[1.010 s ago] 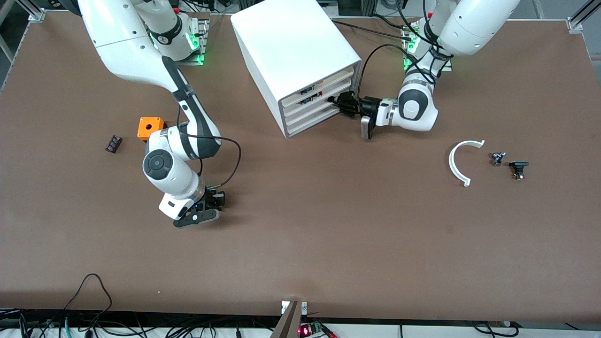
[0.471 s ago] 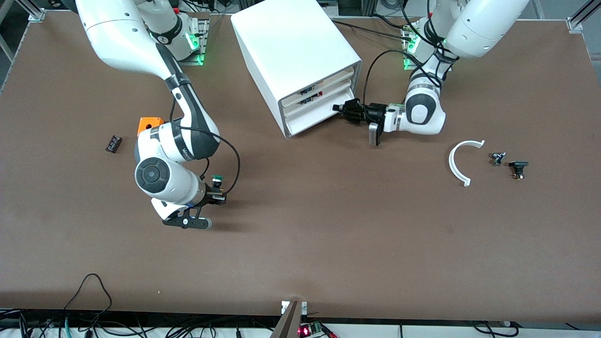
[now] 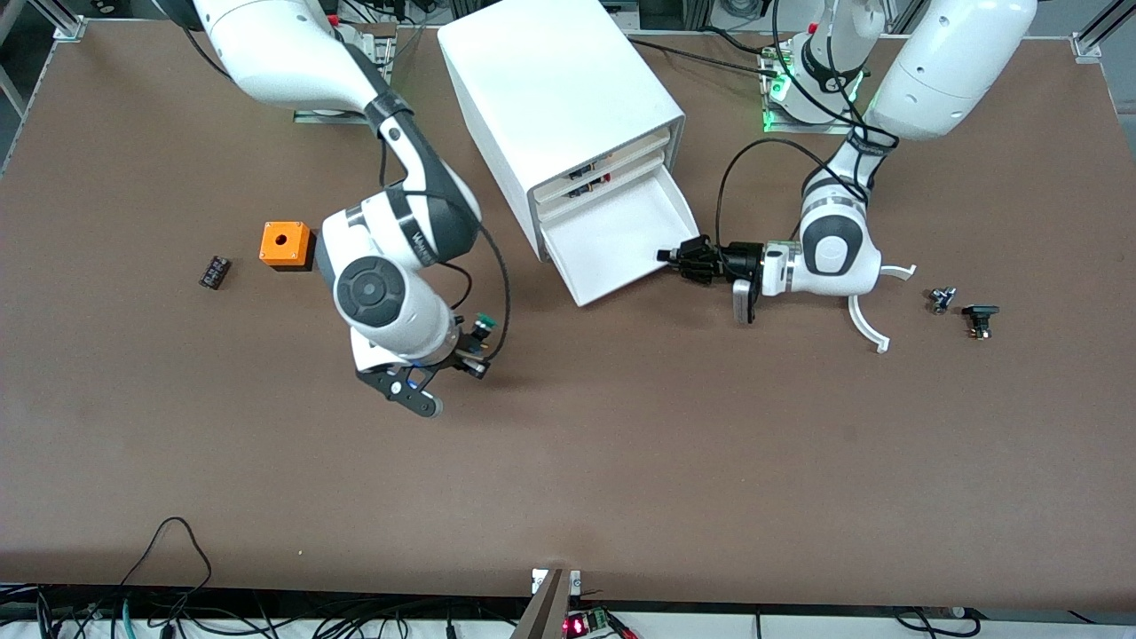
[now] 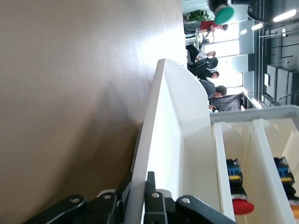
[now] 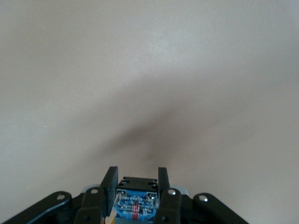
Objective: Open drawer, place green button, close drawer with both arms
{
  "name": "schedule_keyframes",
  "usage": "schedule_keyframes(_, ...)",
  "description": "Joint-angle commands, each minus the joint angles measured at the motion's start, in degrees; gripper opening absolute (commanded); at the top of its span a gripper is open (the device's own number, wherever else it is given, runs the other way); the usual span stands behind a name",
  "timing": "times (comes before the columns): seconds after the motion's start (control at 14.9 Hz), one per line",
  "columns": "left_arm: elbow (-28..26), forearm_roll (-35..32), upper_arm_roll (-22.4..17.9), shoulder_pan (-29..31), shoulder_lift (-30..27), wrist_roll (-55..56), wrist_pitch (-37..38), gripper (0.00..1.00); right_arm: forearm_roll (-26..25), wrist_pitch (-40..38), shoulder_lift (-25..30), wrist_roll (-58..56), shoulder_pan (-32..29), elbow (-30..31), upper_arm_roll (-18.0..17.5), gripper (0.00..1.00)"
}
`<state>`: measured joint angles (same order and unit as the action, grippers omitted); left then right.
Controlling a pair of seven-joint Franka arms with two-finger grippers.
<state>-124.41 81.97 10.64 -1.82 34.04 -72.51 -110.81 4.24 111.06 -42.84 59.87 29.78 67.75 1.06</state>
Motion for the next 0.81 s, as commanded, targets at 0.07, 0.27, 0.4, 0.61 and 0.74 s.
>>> schedule_keyframes(0.07, 3.21, -1.38, -0.89, -0.11, 2.53, 2.29, -0.37, 0.74, 0.69, -1.81, -1.72, 11.82, 3.44, -5.78, 0.34, 0.0)
schedule_keyframes(0.27, 3.21, -4.0, -0.98, 1.72, 0.86, 3.34, 0.25, 1.0, 0.6, -1.81, -1.72, 20.08, 6.86, -6.84, 0.43, 0.0)
schedule_keyframes(0.4, 4.17, -7.33, -0.97, 2.87, -1.07, 6.93, 0.95, 1.0, 0.51, -1.29, -1.64, 24.92, 9.15, -6.93, 0.43, 0.0)
schedule_keyframes(0.61, 6.63, -15.49, -1.06, 4.45, -4.76, 19.2, 4.45, 1.0, -0.02, 0.21, -2.42, 32.74, 13.63, -6.84, 0.69, 0.0)
schedule_keyframes(0.74, 9.87, -23.04, -1.06, 5.51, -7.13, 28.52, 7.0, 1.0, -0.45, 1.61, -3.47, 37.14, 16.27, -6.84, 1.04, 0.0)
